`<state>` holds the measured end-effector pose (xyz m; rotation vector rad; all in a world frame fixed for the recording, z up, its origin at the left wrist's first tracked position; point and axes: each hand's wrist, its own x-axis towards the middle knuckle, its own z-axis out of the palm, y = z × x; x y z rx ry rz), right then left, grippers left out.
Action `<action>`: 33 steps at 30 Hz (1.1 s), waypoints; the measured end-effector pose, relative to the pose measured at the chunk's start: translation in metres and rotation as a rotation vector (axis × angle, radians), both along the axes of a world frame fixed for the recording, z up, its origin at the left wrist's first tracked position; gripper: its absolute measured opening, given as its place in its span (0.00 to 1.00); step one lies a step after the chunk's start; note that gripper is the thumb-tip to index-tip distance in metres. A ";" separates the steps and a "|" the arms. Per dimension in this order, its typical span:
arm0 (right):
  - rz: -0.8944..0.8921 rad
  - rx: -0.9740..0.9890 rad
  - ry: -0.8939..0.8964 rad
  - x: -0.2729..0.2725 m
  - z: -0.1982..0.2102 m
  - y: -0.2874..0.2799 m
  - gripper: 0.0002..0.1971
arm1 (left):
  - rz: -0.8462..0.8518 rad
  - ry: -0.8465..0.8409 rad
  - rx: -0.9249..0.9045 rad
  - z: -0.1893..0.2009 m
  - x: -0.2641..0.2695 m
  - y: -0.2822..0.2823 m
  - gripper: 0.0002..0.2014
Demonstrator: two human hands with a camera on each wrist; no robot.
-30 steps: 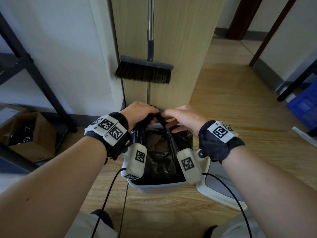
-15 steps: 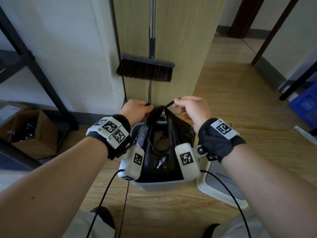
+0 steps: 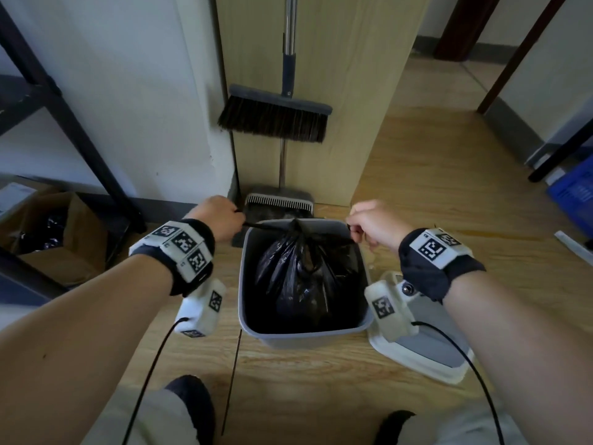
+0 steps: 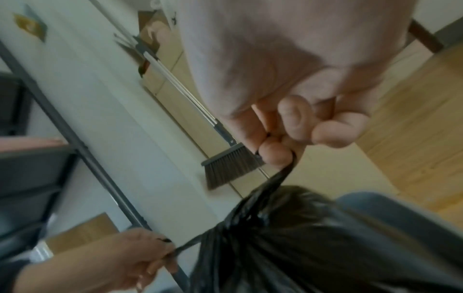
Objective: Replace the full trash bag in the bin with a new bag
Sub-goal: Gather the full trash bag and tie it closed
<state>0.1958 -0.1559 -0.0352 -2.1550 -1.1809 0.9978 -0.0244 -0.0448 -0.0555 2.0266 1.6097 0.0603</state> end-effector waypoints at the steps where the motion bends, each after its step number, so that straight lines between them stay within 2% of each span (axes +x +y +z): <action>1: 0.011 -0.041 -0.034 0.003 -0.005 -0.002 0.16 | -0.008 0.068 0.022 -0.005 -0.006 0.004 0.15; 4: 0.064 -0.155 -0.142 0.011 -0.013 -0.009 0.16 | -0.030 0.203 0.011 -0.020 -0.018 0.016 0.12; 6: 0.076 -0.198 -0.196 0.018 -0.015 -0.011 0.16 | -0.051 0.236 0.026 -0.023 -0.021 0.021 0.12; 12: 0.008 -0.232 -0.227 0.037 -0.020 -0.017 0.15 | -0.009 0.252 0.049 -0.021 -0.025 0.025 0.12; 16: 0.034 -0.289 -0.331 0.040 -0.024 -0.020 0.09 | -0.015 0.290 0.075 -0.019 -0.024 0.020 0.13; 20: 0.003 -0.299 -0.342 0.040 -0.025 -0.020 0.09 | 0.043 0.281 0.079 -0.015 -0.021 0.014 0.15; 22: -0.056 -0.251 -0.273 0.040 -0.023 -0.016 0.10 | 0.101 0.130 0.078 -0.007 -0.018 0.014 0.15; 25: -0.110 -0.088 -0.094 0.031 -0.017 -0.009 0.12 | 0.239 -0.400 -0.089 0.002 -0.002 0.015 0.13; 27: -0.118 0.011 -0.027 0.016 -0.017 0.000 0.10 | 0.273 -0.615 -0.217 0.010 0.013 0.005 0.14; 29: -0.094 0.064 -0.010 -0.004 -0.020 0.010 0.03 | 0.187 -0.667 -0.303 0.007 0.028 -0.004 0.13; 31: 0.022 0.042 -0.084 -0.020 -0.030 0.020 0.13 | 0.067 -0.613 -0.346 0.001 0.038 -0.011 0.12; 33: 0.217 -0.030 -0.239 -0.033 -0.038 0.025 0.26 | -0.017 -0.528 -0.359 -0.007 0.043 -0.014 0.13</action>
